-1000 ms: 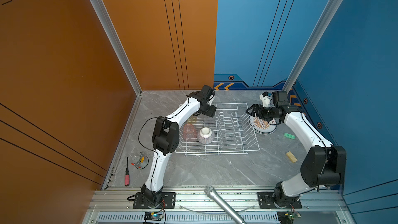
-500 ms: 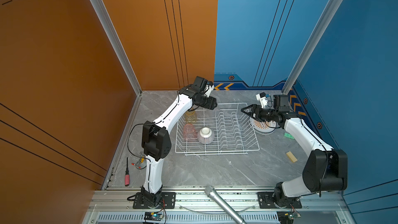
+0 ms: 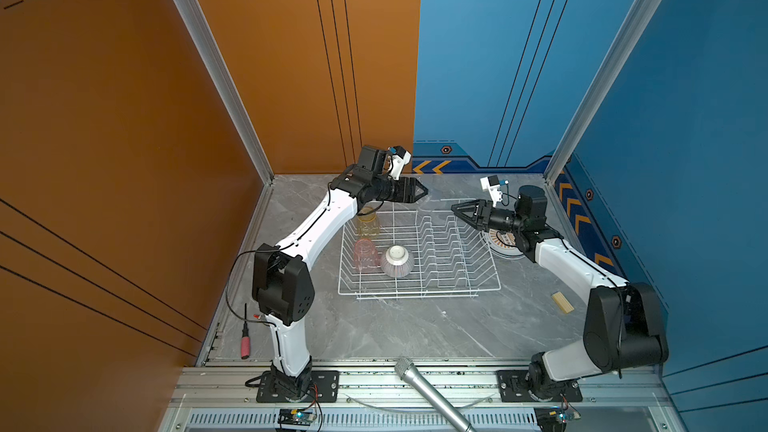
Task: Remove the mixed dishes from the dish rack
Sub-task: 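Lift the clear cup with the left gripper while the right gripper approaches, then close the right gripper on the clear cup while the left gripper holds it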
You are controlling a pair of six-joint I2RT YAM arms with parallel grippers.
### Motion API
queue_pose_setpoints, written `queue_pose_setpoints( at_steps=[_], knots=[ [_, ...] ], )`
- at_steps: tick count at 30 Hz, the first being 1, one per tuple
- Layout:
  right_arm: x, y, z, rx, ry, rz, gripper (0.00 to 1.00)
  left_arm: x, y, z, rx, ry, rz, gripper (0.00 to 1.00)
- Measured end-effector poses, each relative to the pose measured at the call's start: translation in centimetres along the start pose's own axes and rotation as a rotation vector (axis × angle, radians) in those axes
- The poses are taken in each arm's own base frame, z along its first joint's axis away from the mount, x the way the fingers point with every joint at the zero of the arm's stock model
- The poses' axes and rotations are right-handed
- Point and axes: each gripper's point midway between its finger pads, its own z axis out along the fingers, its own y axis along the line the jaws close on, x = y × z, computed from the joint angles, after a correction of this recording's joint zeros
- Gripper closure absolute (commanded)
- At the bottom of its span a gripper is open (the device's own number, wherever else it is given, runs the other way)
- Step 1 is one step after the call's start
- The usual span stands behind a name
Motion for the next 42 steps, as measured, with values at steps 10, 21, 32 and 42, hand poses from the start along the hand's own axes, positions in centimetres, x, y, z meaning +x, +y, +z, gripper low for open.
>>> queue_pose_setpoints(
  at_steps=[10,21,32,42],
  knots=[
    [-2.5,1.4,1.7,-0.248,-0.054,0.106,0.60,-2.0,-2.3,-0.4,0.167,-0.092,-0.045,0.64],
    [-2.6,6.0,2.7,-0.364,-0.024,0.043,0.64,-3.5,-4.4,-1.0,0.294,-0.144,-0.066,0.65],
    [-3.9,7.9,3.1,-0.406,-0.028,-0.013,0.70,-4.2,-6.2,-1.4,0.367,-0.167,-0.068,0.65],
    [-4.8,8.9,3.0,-0.438,-0.061,-0.054,1.00,-4.0,-7.1,-1.5,0.410,-0.142,-0.115,0.64]
  ],
)
